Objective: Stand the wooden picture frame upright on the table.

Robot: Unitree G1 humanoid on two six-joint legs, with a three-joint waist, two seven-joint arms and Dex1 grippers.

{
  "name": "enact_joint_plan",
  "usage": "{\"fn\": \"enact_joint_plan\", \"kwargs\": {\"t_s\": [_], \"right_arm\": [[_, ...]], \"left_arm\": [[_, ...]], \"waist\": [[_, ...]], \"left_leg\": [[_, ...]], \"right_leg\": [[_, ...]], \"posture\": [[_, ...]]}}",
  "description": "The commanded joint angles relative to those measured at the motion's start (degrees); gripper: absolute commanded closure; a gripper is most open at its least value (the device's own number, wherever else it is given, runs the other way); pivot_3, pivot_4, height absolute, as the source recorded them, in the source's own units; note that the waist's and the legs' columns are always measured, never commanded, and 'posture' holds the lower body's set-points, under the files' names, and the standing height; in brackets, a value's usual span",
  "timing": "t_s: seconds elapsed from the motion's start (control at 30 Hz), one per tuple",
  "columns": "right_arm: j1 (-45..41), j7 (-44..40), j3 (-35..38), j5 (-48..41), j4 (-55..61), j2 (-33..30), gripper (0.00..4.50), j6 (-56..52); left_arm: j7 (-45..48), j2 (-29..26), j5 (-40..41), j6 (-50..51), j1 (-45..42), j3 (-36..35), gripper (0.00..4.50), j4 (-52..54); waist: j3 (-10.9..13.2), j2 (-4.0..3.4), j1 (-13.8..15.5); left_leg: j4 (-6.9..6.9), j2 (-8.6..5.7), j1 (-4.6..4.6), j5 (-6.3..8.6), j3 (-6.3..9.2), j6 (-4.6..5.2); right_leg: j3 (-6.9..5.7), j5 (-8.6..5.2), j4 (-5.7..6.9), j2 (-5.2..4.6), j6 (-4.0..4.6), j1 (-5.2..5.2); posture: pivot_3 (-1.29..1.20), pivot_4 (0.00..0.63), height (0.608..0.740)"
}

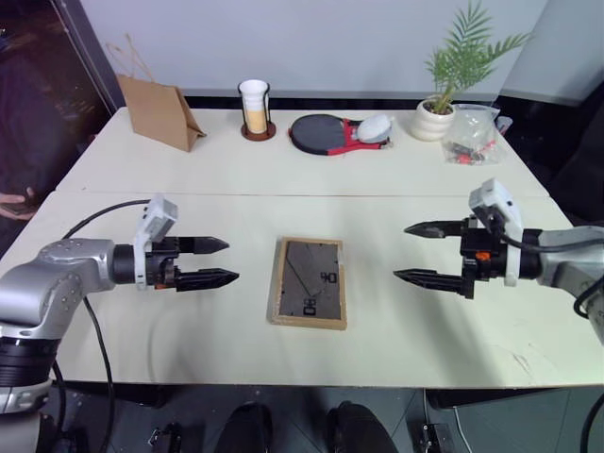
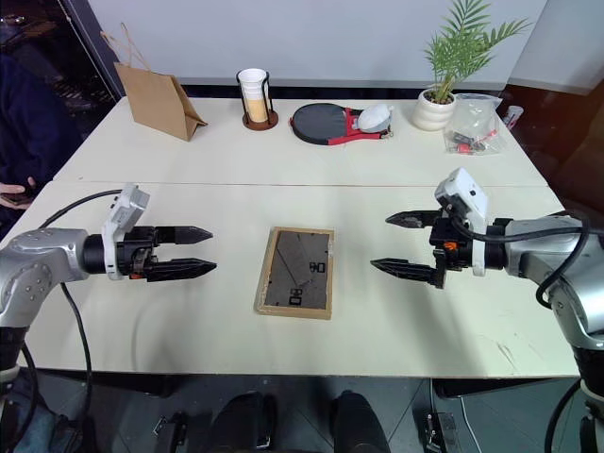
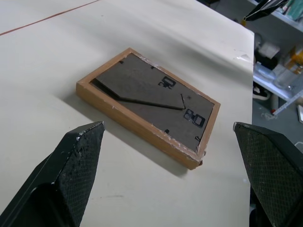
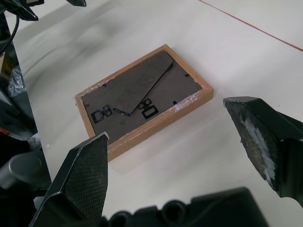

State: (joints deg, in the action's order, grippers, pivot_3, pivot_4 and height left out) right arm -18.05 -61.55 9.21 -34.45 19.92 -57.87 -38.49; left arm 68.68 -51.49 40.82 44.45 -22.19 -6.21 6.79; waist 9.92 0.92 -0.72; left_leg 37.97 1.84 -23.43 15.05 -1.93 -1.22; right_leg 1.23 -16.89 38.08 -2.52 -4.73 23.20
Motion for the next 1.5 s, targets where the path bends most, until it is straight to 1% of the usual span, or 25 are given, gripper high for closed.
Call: {"fn": "enact_joint_plan", "kwargs": {"t_s": [0.03,0.2,0.67,0.87,1.0,1.07,1.13,1.2,1.27,1.33,1.4,1.43,1.5], "right_arm": [[0.2,-0.31,2.19,-0.2,0.65,-0.91,0.08,0.73],[-0.01,0.02,1.83,0.13,0.61,-0.64,0.08,0.91],[-2.34,-0.28,-0.51,2.28,-1.6,0.44,0.08,3.18],[-3.23,0.76,-2.13,4.9,-2.3,1.14,0.08,5.57],[-4.3,1.56,-4.32,8.94,-3.59,1.73,0.08,9.34],[-5.37,3.22,-5.56,12.06,-4.67,2.42,0.08,11.94],[-6.07,4.58,-7.67,16.78,-6.01,2.77,0.08,16.32],[-5.84,5.79,-11.94,24.31,-7.95,2.98,0.08,24.51],[-5.61,6.26,-14.65,28.56,-9.43,3.59,0.08,29.7],[-5.34,6.29,-16.57,30.41,-10.4,4.9,0.08,32.39],[-5.06,6.05,-17.77,31.35,-11.04,6.13,0.08,33.38],[-5.01,5.91,-18.37,31.54,-11.41,6.84,0.31,33.6],[-4.67,4.68,-19.07,30.43,-11.71,8.08,0.94,32.5]], "left_arm": [[0.74,-0.91,0.07,-0.81,-0.71,-1.62,0.0,0.01],[0.27,0.4,0.64,-0.85,-1.79,-1.55,0.0,-0.02],[-0.09,0.76,0.01,-0.44,-2.09,-0.78,0.0,-0.33],[-0.87,1.29,1.52,2.61,-2.46,-0.69,0.0,-0.32],[-0.63,1.46,0.12,4.25,-3.14,2.12,0.0,-1.11],[-3.04,2.72,0.34,7.07,-4.59,2.83,0.0,-2.03],[-6.42,5.11,2.82,13.18,-6.74,2.59,0.0,-3.28],[-11.25,9.1,6.67,25.47,-10.23,2.45,0.0,-5.46],[-15.0,12.18,8.66,34.55,-12.84,1.93,0.0,-7.1],[-17.88,14.98,9.7,41.37,-14.79,0.93,0.0,-8.26],[-20.72,17.13,9.45,45.82,-16.19,-0.21,0.0,-9.27],[-21.94,17.82,9.44,47.1,-16.71,-0.66,0.0,-10.03],[-24.42,18.37,10.1,47.96,-17.32,-0.78,0.0,-12.18]], "waist": [[0.0,0.0,0.0],[0.0,0.0,-0.03],[0.0,0.0,-0.07],[0.0,0.0,-0.05],[0.0,0.0,-0.04],[0.0,0.0,-0.03],[0.0,0.0,-0.03],[0.0,0.01,0.05],[0.0,0.02,0.05],[0.0,0.02,-0.06],[0.0,0.02,-0.28],[0.0,0.02,-0.37],[0.0,0.02,-0.46]], "left_leg": [[0.0,0.0,0.0,0.0,0.0,0.0],[0.0,0.0,0.01,0.0,0.0,0.0],[0.0,0.01,0.0,0.0,0.0,0.0],[0.0,0.0,0.0,0.0,0.0,0.0],[0.0,0.0,0.0,0.0,0.0,0.0],[0.01,-0.01,0.0,0.0,-0.01,0.0],[0.03,-0.02,0.0,0.0,-0.02,0.0],[0.05,-0.02,0.0,0.0,-0.02,0.0],[0.06,-0.05,-0.01,0.0,0.01,0.0],[0.07,-0.07,-0.05,0.0,0.01,0.01],[0.07,-0.06,-0.05,0.0,0.01,0.01],[0.07,-0.04,-0.05,0.0,0.01,0.01],[0.07,-0.02,-0.02,0.0,0.02,0.0]], "right_leg": [[0.0,0.0,0.0,0.0,0.0,0.0],[0.0,0.0,0.01,0.01,0.0,0.0],[0.0,0.0,0.01,0.02,0.0,0.0],[0.0,0.0,0.01,0.02,0.0,0.0],[0.0,0.0,0.01,0.02,0.0,0.0],[0.0,0.0,0.01,0.03,0.0,0.0],[-0.01,0.0,0.02,0.04,-0.01,0.01],[-0.01,0.01,0.02,0.05,-0.02,0.0],[-0.02,0.0,0.02,0.05,-0.08,-0.01],[0.0,0.0,0.02,0.06,-0.13,0.01],[0.01,-0.01,0.03,0.08,-0.14,0.03],[0.02,0.0,0.04,0.1,-0.14,0.04],[0.02,0.0,0.1,0.12,-0.13,0.06]], "posture": [[0.0,0.15,0.74],[0.0,0.15,0.74],[0.0,0.15,0.74],[0.0,0.15,0.74],[0.0,0.15,0.74],[0.0,0.15,0.74],[0.0,0.15,0.74],[0.0,0.15,0.74],[0.0,0.15,0.74],[0.0,0.15,0.74],[0.0,0.15,0.74],[0.0,0.15,0.74],[0.0,0.15,0.74]]}}
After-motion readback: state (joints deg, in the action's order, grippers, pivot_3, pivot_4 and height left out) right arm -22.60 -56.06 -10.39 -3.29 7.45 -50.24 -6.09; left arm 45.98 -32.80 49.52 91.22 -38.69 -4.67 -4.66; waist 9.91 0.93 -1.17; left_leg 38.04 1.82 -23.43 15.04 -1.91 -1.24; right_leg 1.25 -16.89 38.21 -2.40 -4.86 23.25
